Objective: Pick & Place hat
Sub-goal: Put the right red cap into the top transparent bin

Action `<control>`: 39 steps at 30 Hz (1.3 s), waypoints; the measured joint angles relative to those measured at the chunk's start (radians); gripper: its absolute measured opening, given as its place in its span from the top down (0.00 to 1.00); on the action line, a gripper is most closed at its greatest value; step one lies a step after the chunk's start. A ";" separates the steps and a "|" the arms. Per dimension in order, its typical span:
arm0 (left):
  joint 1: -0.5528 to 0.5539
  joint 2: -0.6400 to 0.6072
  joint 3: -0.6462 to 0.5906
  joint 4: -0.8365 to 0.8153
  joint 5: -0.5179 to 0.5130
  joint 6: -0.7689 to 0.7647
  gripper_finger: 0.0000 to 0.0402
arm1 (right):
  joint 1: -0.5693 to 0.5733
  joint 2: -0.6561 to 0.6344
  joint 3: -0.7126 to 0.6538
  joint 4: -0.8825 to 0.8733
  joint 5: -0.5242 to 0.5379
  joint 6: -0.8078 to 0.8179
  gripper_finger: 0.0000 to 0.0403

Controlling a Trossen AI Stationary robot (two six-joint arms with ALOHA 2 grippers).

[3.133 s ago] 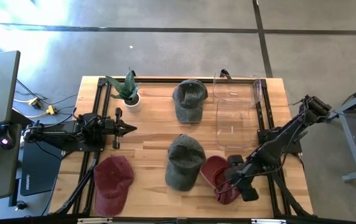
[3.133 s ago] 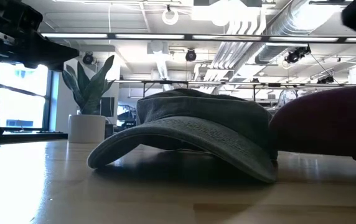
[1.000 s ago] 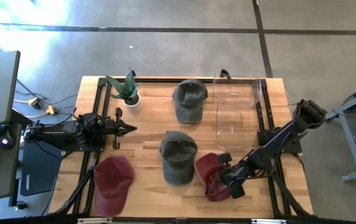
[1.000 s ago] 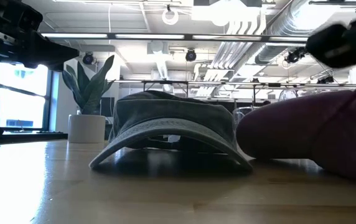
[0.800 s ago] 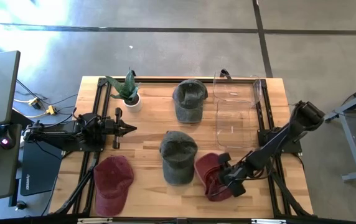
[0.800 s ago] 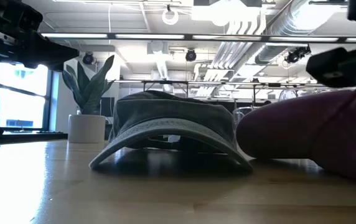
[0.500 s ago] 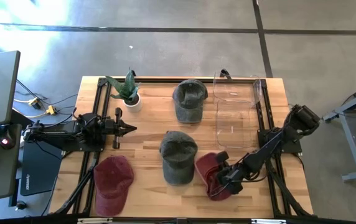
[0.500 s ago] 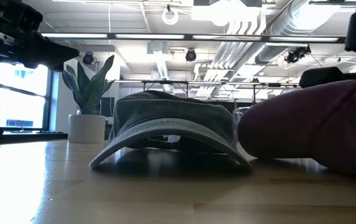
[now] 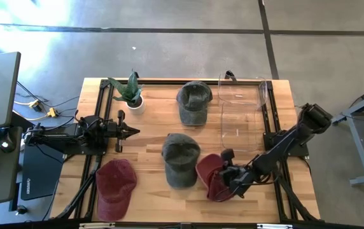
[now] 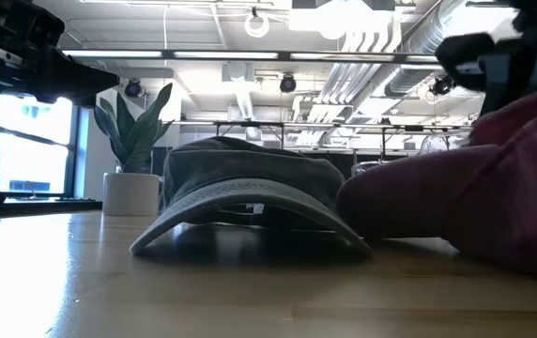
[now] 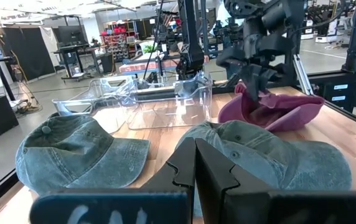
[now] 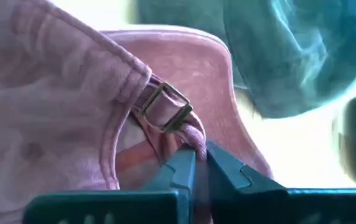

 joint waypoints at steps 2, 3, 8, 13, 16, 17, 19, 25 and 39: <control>0.000 0.000 0.000 0.000 0.000 0.000 1.00 | -0.006 0.022 -0.032 0.053 0.051 0.040 0.98; 0.000 0.000 0.000 0.000 0.000 0.000 1.00 | -0.005 0.034 -0.048 0.076 0.075 0.056 0.98; 0.000 0.000 0.000 0.000 0.000 0.000 1.00 | -0.003 0.061 -0.085 0.096 0.141 0.075 0.94; 0.000 0.000 0.000 0.000 0.000 0.000 1.00 | -0.007 0.061 -0.074 0.102 0.083 0.027 0.82; 0.000 0.000 0.000 0.000 0.000 0.000 1.00 | -0.011 0.058 -0.034 0.062 0.069 0.025 0.72; 0.000 0.000 0.000 0.000 0.000 0.000 1.00 | -0.011 0.057 -0.008 0.028 0.069 0.024 0.69; 0.000 0.000 0.000 0.000 0.000 0.000 1.00 | -0.011 0.050 0.058 -0.063 0.062 0.018 0.63; 0.000 0.000 0.000 0.000 0.000 0.000 1.00 | -0.017 0.047 0.232 -0.284 -0.152 0.139 0.61; 0.000 0.000 0.000 0.000 0.000 0.000 1.00 | -0.035 0.123 0.005 0.044 -0.606 0.274 0.90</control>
